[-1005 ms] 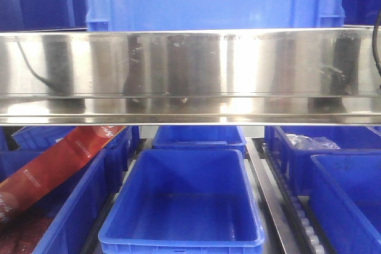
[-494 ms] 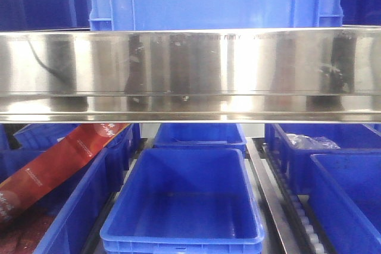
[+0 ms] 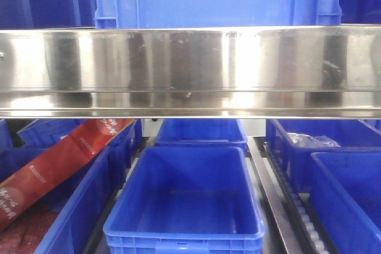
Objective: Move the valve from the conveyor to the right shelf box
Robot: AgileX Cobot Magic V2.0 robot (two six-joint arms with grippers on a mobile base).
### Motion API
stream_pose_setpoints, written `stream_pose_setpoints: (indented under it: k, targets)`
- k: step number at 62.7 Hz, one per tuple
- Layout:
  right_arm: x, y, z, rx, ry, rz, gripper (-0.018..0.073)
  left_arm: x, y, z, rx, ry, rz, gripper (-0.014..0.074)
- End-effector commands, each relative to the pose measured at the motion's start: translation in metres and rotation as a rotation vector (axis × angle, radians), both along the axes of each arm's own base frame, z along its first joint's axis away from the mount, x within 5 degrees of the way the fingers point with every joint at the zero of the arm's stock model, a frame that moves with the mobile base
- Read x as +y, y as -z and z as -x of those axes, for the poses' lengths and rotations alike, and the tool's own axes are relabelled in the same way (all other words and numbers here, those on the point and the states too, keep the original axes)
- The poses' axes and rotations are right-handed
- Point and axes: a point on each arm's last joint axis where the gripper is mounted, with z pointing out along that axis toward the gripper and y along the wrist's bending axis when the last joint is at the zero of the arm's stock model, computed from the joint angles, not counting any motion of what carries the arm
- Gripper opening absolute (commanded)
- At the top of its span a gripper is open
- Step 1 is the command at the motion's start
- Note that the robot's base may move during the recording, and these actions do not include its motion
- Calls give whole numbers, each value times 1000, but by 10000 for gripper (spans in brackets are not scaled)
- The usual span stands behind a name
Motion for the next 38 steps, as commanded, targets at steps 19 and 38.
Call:
stream_pose_setpoints:
  k: [19,38]
  targets:
    - [-27,46,74,-69,16,-15,-168,77,60,80,-45,-109,115,-111]
    - [-39,30,108,-193,16,-67,-168,104,52,120,-156,-149,171,-111]
